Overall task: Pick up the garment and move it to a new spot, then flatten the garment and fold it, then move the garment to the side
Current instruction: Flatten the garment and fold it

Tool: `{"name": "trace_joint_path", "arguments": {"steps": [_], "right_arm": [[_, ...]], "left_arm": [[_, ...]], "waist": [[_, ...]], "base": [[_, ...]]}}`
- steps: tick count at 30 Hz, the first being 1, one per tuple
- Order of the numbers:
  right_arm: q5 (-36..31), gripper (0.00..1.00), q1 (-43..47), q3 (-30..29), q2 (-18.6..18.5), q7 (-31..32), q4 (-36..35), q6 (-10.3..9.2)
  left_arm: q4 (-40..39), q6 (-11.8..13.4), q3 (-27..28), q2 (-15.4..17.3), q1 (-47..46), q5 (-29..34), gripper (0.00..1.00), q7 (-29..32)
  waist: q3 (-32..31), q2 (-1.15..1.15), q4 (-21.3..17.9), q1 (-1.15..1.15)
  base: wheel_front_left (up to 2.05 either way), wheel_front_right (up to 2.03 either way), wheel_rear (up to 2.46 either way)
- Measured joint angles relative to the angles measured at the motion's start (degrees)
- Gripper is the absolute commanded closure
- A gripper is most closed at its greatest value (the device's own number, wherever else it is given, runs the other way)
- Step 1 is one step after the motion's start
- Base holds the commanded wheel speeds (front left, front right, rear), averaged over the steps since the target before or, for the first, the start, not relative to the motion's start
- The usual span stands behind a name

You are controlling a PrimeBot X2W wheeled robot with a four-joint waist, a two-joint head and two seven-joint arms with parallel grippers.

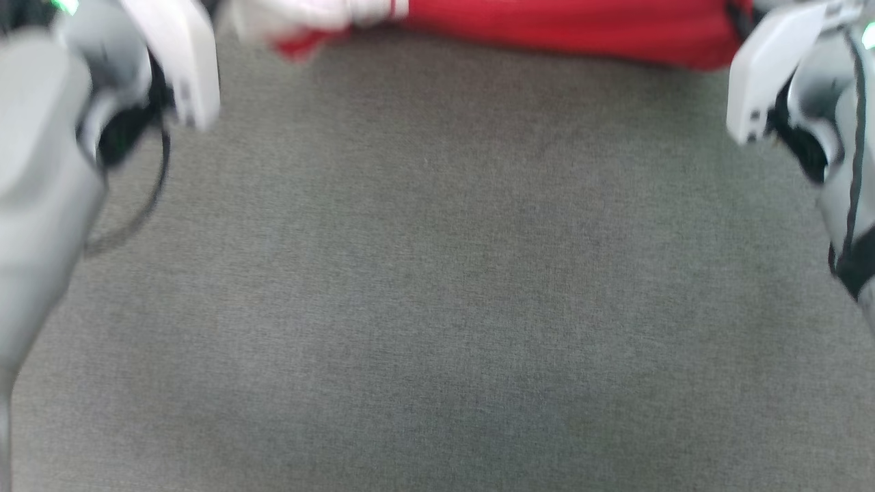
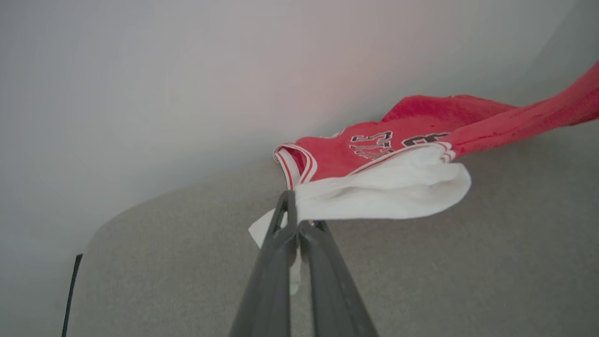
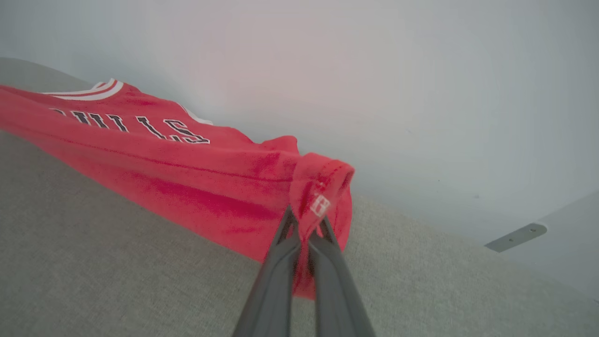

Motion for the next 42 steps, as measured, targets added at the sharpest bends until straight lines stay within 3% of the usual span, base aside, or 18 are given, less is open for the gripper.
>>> {"name": "trace_joint_path", "arguments": {"steps": [5, 7, 14, 17, 25, 35, 42], "right_arm": [[7.81, 1.00, 7.83, 3.97, -3.45, 4.70, -5.34, 0.00], [10.39, 1.00, 11.41, 5.28, -5.22, 6.58, -7.91, 0.00], [17.29, 1.00, 23.69, 6.93, -10.17, 12.60, -18.98, 0.00], [18.91, 1.00, 30.39, 6.00, -13.12, 15.24, -25.81, 0.00], [21.42, 1.00, 44.65, 2.49, -17.33, 22.03, -39.76, 0.00], [22.87, 1.00, 61.61, -2.93, -18.59, 27.31, -53.20, -0.01], [21.64, 1.00, 64.93, -7.27, -16.84, 27.25, -57.49, -0.01]], "left_arm": [[-8.47, 0.00, -3.19, 5.50, 9.69, -6.72, 1.00, 10.76], [-12.70, 1.31, -3.71, 7.50, 13.37, -8.84, 1.00, 13.38], [-31.54, 11.00, -5.92, 16.19, 27.22, -13.47, 1.00, 21.28], [-42.91, 17.48, -6.34, 21.03, 34.43, -16.06, 1.00, 22.13], [-56.06, 26.06, -8.20, 27.36, 46.31, -19.48, 1.00, 21.05], [-61.59, 31.63, -10.51, 30.50, 55.06, -23.30, 1.00, 20.47], [-63.16, 31.82, -8.26, 33.04, 51.78, -21.56, 1.00, 20.61]], "waist": [[-2.24, 0.00, 0.48, 0.00], [-3.25, 0.00, 0.56, 0.00], [-6.52, 0.00, 0.55, 0.00], [-7.61, 0.00, 0.48, 0.00], [-7.80, 0.00, 0.27, 0.00], [-6.84, 0.00, -0.36, 0.00], [-5.97, 0.00, -1.25, 0.00]], "base": [[0.00, 0.00, 0.00], [0.00, 0.00, 0.00], [0.00, 0.00, 0.00], [0.00, 0.00, 0.00], [0.00, 0.00, 0.00], [0.00, 0.00, 0.00], [0.00, 0.00, 0.00]]}}
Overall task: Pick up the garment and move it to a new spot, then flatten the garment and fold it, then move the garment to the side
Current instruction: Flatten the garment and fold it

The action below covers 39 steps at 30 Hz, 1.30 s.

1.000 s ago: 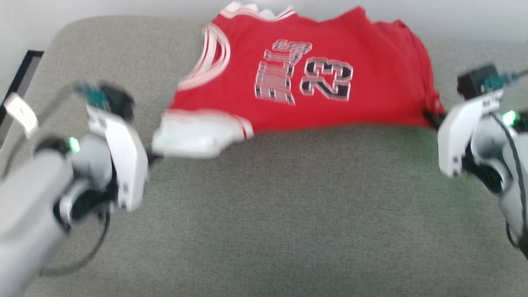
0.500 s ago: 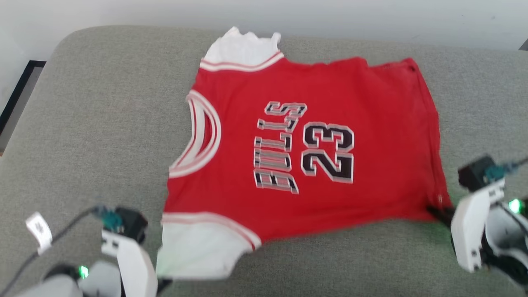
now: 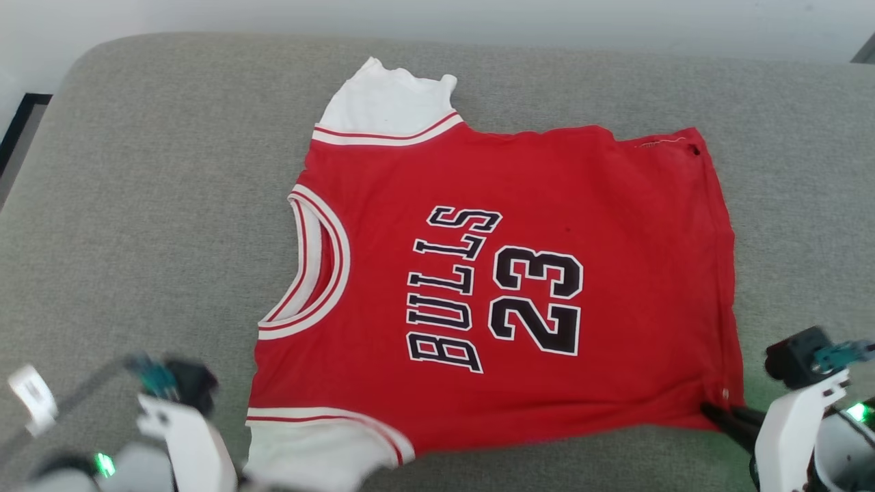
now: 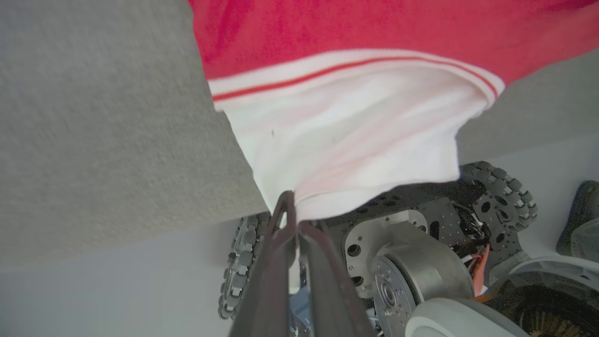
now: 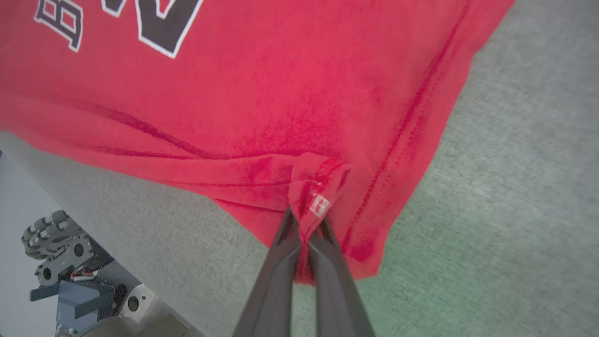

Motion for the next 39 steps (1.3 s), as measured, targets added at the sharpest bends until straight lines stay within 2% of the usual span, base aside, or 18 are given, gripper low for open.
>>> {"name": "trace_joint_path", "arguments": {"steps": [6, 8, 9, 12, 14, 19, 27, 31, 37, 38, 39], "right_arm": [[-1.75, 1.00, 0.41, -4.91, 2.88, 0.66, -4.13, 0.00], [-2.91, 1.00, -0.34, -6.82, 4.41, 1.35, -5.11, 0.00], [-2.91, 1.00, -0.34, -6.82, 4.41, 1.35, -5.11, 0.00], [-4.85, 1.00, -3.18, -8.76, 6.56, 2.33, -6.39, 0.01], [-6.27, 1.00, -5.44, -9.56, 7.56, 3.19, -6.27, 0.00], [-9.84, 1.00, -12.91, -9.75, 9.64, 3.66, -3.27, 0.01], [-11.83, 1.00, -24.47, -5.81, 11.92, 1.44, 7.47, 0.00], [-12.27, 1.00, -28.38, -3.31, 12.66, 0.45, 13.54, -0.01], [-11.92, 1.00, -32.77, 0.10, 13.62, 0.03, 20.83, -0.04], [-11.72, 1.00, -33.48, 0.46, 13.69, -0.19, 21.72, -0.05], [-11.56, 1.00, -34.17, 0.91, 13.79, -0.54, 22.58, -0.05]], "left_arm": [[-0.31, -2.56, 4.03, 3.03, -8.67, 4.78, 1.00, 0.86], [0.57, -4.14, 4.82, 3.05, -11.57, 6.44, 1.00, 1.63], [0.57, -4.14, 4.82, 3.05, -11.57, 6.44, 1.00, 1.63], [4.08, -7.06, 5.77, 1.76, -16.46, 9.09, 1.00, 2.69], [7.55, -9.44, 5.89, -0.08, -19.95, 11.07, 1.00, 3.12], [19.46, -15.75, 5.45, -7.45, -28.17, 16.03, 1.00, 2.58], [39.80, -23.85, 3.50, -18.79, -35.60, 17.49, 1.00, 1.30], [48.44, -26.61, 2.86, -23.43, -36.83, 16.36, 1.00, 1.27], [58.98, -28.97, 2.55, -28.09, -37.94, 13.67, 1.00, 2.81], [60.50, -29.00, 2.60, -28.80, -38.34, 13.33, 0.93, 2.96], [61.85, -29.16, 2.55, -29.40, -38.70, 13.27, 0.78, 3.15]], "waist": [[-0.12, 0.00, -1.27, 0.00], [0.05, 0.00, -1.81, 0.00], [0.05, 0.00, -1.81, 0.00], [0.69, 0.00, -2.45, 0.00], [1.37, 0.00, -2.73, 0.00], [3.43, 0.00, -3.26, 0.00], [7.27, 0.00, -4.13, 0.00], [8.92, 0.00, -4.49, 0.00], [10.04, 0.00, -4.95, 0.00], [10.14, 0.00, -4.97, 0.00], [10.21, 0.00, -4.99, 0.00]], "base": [[0.00, 0.00, 0.00], [0.00, 0.00, 0.00], [0.00, 0.00, 0.00], [0.00, 0.00, 0.00], [0.00, 0.00, 0.00], [0.00, 0.00, 0.00], [0.00, 0.00, 0.00], [0.00, 0.00, 0.00], [0.00, 0.00, 0.00], [0.00, 0.00, 0.00], [0.00, 0.00, 0.00]]}}
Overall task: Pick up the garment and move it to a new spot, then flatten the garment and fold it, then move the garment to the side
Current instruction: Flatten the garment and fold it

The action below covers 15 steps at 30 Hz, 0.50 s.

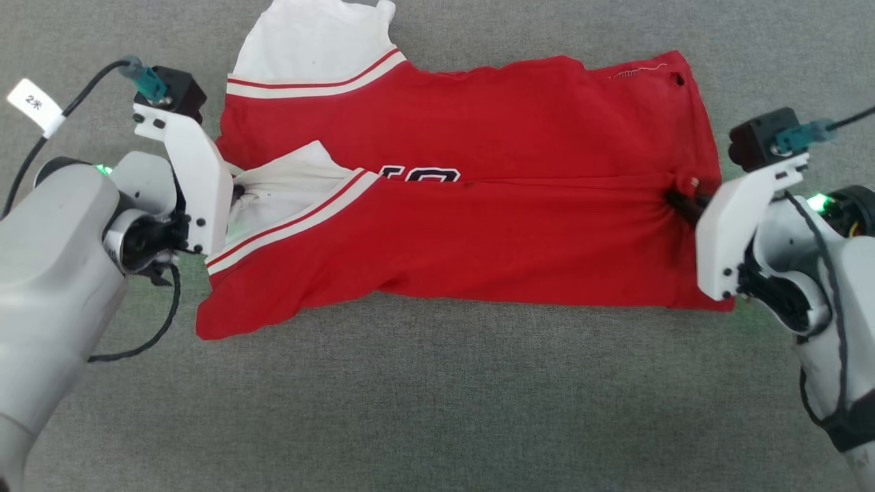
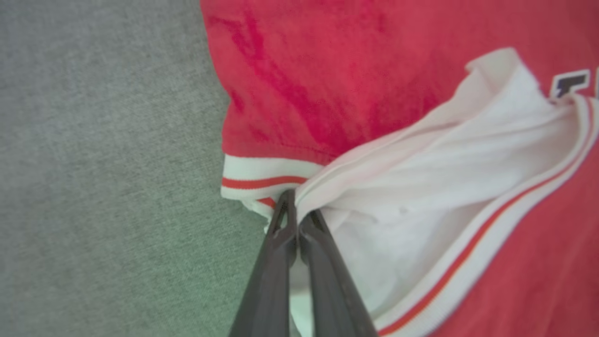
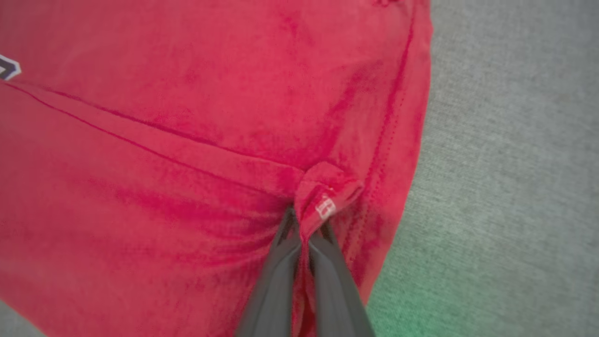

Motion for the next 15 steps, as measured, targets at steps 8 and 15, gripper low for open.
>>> {"name": "trace_joint_path", "arguments": {"steps": [8, 15], "right_arm": [[1.66, 0.00, -2.38, 3.35, -1.40, -1.30, 2.85, -0.04], [1.66, 0.00, 0.86, 0.15, -2.33, -6.46, -2.00, -0.05]], "left_arm": [[4.76, -0.81, 0.22, -1.49, -3.01, 0.07, 0.00, -1.21], [0.63, 0.41, 0.05, 1.32, -3.00, 0.25, 0.00, 0.41]], "waist": [[-1.02, 0.00, 0.32, 0.00], [-3.26, 0.00, 1.04, 0.00]], "base": [[0.00, 0.00, 0.00], [0.00, 0.00, 0.00]]}}
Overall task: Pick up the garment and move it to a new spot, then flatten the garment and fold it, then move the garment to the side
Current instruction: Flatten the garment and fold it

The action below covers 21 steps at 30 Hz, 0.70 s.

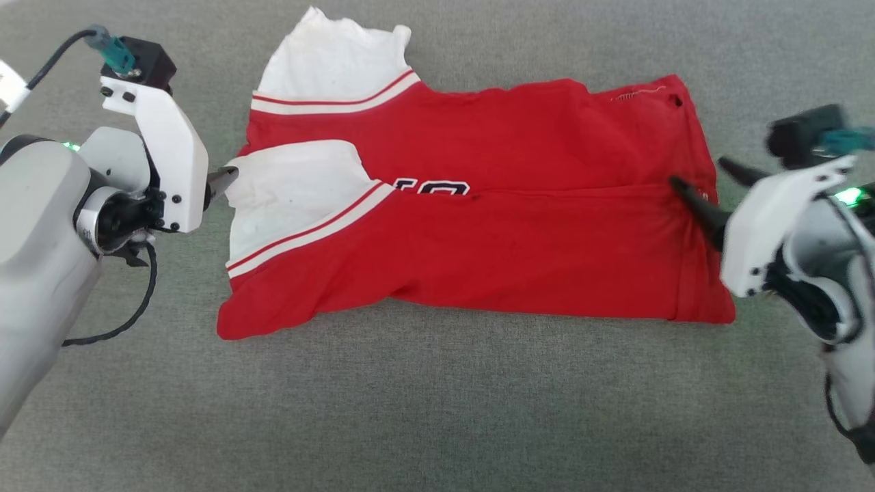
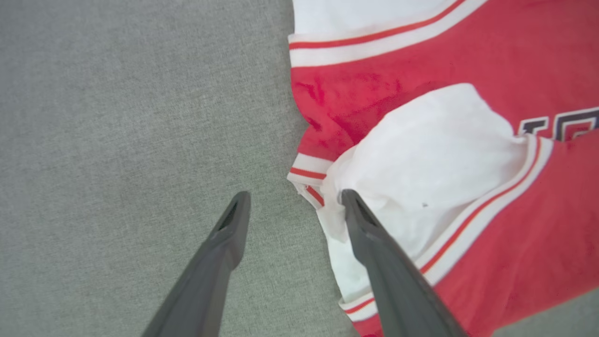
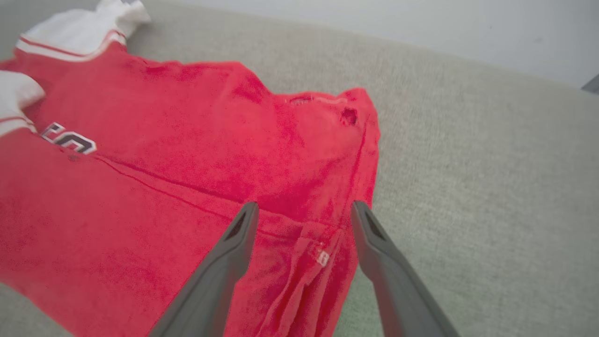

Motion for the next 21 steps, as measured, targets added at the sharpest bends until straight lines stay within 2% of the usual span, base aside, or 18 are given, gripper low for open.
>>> {"name": "trace_joint_path", "arguments": {"steps": [4, 7, 12, 13, 17, 21], "right_arm": [[-2.37, 0.00, 3.41, -5.68, 0.73, -5.80, -4.26, -0.02], [-4.98, 0.00, 6.33, -10.02, 2.60, -9.83, -7.98, -0.02], [-9.62, 0.00, 10.57, -16.37, 6.55, -16.80, -14.57, -0.02], [-11.07, 0.00, 12.10, -18.69, 8.59, -19.48, -16.81, -0.02], [-13.83, 0.00, 14.59, -22.84, 12.73, -24.52, -20.36, -0.02], [-16.44, 0.00, 17.05, -24.94, 16.58, -27.30, -23.29, -0.03]], "left_arm": [[-7.20, 2.80, 0.38, 3.02, 2.55, -0.71, 0.00, 1.05], [-13.92, 6.05, 0.49, 6.08, 5.84, -1.44, 0.00, 2.67], [-26.87, 12.90, 0.98, 10.80, 12.22, -3.85, 0.00, 4.61], [-31.03, 16.01, 1.20, 12.74, 14.94, -4.87, 0.00, 5.13], [-36.44, 21.25, 1.87, 15.83, 19.29, -6.81, 0.00, 5.34], [-38.78, 24.28, 2.80, 17.60, 22.79, -8.71, 0.00, 5.01]], "waist": [[-1.19, 0.00, 0.15, 0.00], [-1.79, 0.00, 0.00, 0.00], [-2.26, 0.00, -0.97, 0.00], [-2.36, 0.00, -1.56, 0.00], [-2.34, 0.00, -3.06, 0.00], [-1.99, 0.00, -4.77, 0.00]], "base": [[0.00, 0.00, 0.00], [0.00, 0.00, 0.00], [0.00, 0.00, 0.00], [0.00, 0.00, 0.00], [0.00, 0.00, 0.00], [0.00, 0.00, 0.00]]}}
